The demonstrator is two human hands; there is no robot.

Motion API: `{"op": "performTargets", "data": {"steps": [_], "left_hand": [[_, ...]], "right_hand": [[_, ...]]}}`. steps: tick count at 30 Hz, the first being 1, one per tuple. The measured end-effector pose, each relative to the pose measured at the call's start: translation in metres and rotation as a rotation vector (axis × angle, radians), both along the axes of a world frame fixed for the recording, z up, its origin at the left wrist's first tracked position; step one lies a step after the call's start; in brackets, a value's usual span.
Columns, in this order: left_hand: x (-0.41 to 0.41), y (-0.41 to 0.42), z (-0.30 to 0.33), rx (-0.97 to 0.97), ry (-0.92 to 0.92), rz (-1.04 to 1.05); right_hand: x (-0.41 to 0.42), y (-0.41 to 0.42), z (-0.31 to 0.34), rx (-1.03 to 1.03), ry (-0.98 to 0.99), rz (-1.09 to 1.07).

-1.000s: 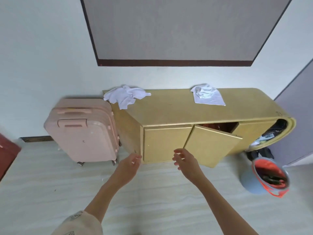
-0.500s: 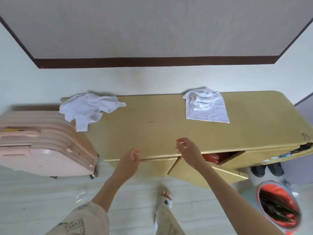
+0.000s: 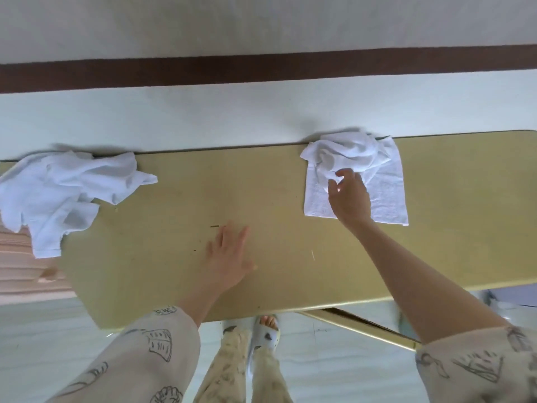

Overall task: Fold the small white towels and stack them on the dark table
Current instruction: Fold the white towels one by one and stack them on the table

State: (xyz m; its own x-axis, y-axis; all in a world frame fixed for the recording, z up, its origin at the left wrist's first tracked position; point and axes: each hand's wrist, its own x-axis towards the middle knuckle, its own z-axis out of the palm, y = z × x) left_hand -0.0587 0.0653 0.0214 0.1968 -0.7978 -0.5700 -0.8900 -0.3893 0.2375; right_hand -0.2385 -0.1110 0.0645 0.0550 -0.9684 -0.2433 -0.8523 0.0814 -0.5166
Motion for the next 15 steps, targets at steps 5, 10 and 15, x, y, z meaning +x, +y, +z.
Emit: {"op": "performTargets", "data": {"steps": [5,10,15], "left_hand": [[0.018,-0.017,-0.027,0.154,-0.073,-0.064],[0.019,-0.021,-0.028,0.173,-0.066,-0.057],[0.021,-0.021,-0.024,0.175,-0.036,-0.042]], "right_hand": [[0.02,-0.042,-0.023,-0.103,0.18,-0.006],[0.026,-0.066,-0.029,-0.057,0.259,-0.105],[0.02,-0.072,-0.002,-0.219,0.006,-0.181]]}}
